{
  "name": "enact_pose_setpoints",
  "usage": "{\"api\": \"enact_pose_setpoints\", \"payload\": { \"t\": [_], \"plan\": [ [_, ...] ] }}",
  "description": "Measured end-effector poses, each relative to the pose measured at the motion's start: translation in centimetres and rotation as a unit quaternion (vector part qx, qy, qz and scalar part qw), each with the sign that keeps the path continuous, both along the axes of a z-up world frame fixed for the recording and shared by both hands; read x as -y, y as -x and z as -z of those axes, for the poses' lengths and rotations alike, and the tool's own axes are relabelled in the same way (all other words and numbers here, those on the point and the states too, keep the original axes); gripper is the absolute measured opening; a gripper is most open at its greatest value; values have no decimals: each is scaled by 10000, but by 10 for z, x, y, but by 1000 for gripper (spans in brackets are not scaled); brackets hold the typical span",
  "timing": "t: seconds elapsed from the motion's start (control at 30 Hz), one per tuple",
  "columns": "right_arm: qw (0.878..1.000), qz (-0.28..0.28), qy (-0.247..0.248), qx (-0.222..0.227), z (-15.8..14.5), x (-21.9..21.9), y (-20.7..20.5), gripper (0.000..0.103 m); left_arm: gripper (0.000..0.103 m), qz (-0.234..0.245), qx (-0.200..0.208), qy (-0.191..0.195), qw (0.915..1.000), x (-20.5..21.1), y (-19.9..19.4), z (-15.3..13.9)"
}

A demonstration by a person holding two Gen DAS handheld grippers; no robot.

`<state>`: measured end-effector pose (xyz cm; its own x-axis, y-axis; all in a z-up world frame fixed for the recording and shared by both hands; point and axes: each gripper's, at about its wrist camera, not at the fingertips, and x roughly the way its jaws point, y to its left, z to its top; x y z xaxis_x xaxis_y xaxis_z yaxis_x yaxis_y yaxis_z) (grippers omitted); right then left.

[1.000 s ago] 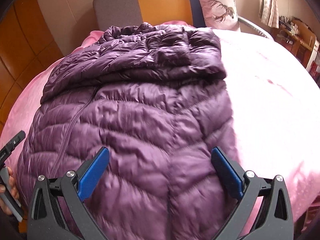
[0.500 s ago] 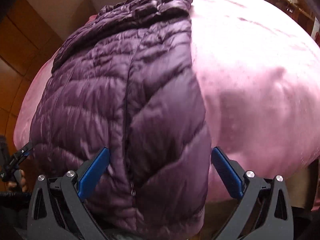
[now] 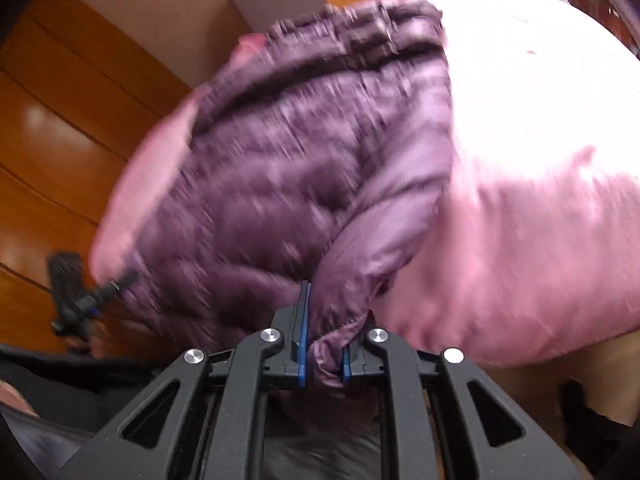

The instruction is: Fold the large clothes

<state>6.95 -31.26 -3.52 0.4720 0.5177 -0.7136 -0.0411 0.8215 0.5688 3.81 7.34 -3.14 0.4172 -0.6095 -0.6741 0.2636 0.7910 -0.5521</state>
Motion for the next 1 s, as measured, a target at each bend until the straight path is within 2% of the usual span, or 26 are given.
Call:
{"api": "enact_pose_setpoints", "payload": {
  "t": [0.1, 0.2, 0.23, 0.37, 0.47, 0.6, 0.73, 0.8, 0.87, 0.93, 0.97, 1.0],
  "plan": [
    [9983, 173, -488, 275, -16, 8, -8, 11, 11, 122, 190, 237, 9995, -3, -4, -16],
    [9956, 344, -747, 449, -27, 16, -15, 11, 11, -15, 339, 970, 9947, -19, -13, -29],
    [9951, 386, -776, 483, -29, 18, -20, 11, 11, -29, 384, 1081, 9934, -23, -14, -31],
    [9952, 590, -550, 554, -39, 25, -51, 11, 11, -46, 483, 1209, 9915, -18, -36, -36],
    [9926, 789, -631, 671, -40, 36, -69, 11, 11, -45, 680, 1549, 9856, -19, -53, -50],
    [9880, 1077, -841, 724, -34, 48, -107, 11, 11, -107, 923, 1775, 9797, -15, -86, -67],
    [9861, 1260, -949, 515, -25, 54, -154, 11, 11, -387, 896, 1746, 9798, -12, -134, -72],
    [9872, 1292, -836, 415, -21, 54, -174, 11, 11, -574, 783, 1624, 9819, -10, -155, -70],
    [9880, 1304, -763, 315, -17, 55, -188, 13, 11, -771, 658, 1525, 9831, -10, -178, -66],
    [9877, 1337, -762, 261, -14, 57, -199, 21, 11, -921, 492, 1412, 9845, -12, -197, -61],
    [9870, 1358, -828, 217, -11, 59, -203, 25, 19, -1030, 379, 1359, 9846, -13, -205, -58],
    [9857, 1394, -925, 197, -10, 61, -205, 33, 34, -1146, 254, 1346, 9839, -15, -213, -55]
  ]
}}
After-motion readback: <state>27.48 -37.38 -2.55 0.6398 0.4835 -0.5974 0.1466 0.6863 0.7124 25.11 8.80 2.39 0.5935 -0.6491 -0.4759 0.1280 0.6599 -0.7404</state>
